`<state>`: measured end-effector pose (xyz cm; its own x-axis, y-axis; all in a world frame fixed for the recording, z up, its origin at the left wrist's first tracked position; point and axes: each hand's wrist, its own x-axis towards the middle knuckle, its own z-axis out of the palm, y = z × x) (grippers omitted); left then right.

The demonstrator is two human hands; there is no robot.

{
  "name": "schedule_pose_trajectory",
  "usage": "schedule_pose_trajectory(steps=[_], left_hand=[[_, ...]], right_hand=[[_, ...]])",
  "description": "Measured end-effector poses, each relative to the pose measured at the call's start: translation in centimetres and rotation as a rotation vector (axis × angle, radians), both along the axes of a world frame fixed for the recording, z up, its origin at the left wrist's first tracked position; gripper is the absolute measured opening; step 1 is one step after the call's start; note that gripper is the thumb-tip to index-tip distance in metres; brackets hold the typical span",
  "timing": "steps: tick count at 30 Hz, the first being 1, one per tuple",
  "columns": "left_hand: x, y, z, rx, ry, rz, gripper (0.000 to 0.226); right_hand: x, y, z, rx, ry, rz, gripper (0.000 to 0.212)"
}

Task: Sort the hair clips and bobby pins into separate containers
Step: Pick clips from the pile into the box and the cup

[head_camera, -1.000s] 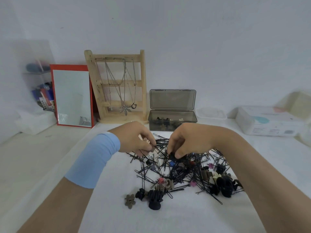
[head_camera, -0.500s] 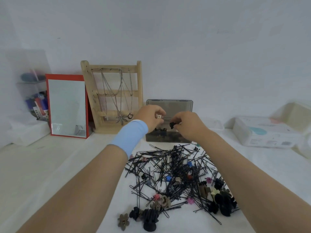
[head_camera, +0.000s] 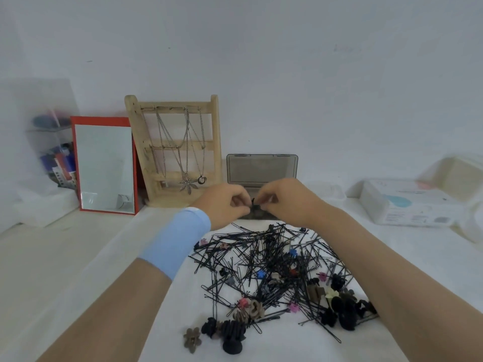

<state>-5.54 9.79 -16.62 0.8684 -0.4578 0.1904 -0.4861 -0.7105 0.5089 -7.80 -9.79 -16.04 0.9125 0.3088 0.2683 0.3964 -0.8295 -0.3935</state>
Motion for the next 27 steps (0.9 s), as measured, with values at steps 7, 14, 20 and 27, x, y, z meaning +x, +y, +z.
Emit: schedule_pose_trajectory(steps=[7,14,20,27], left_hand=[[-7.5,2.9,-0.3,0.224,0.251,-0.149,0.008],[-12.7,4.1,-1.5,0.307,0.342,-0.194,0.035],[-12.6,4.6,-1.6,0.138,0.303,-0.2,0.012],[-11.1,5.6,-1.4,-0.054,0.356,-0.128,0.011]], right_hand=[[-8.1,3.0,0.8,-0.143,0.334,0.262,0.011],[-10.9,4.0,-1.0,-0.179,0.472,0.257,0.02],[-10.9,3.3,-0.5,-0.155,0.367,0.223,0.028],[-10.0,2.3,0.2,-0.106,0.322,0.118,0.02]])
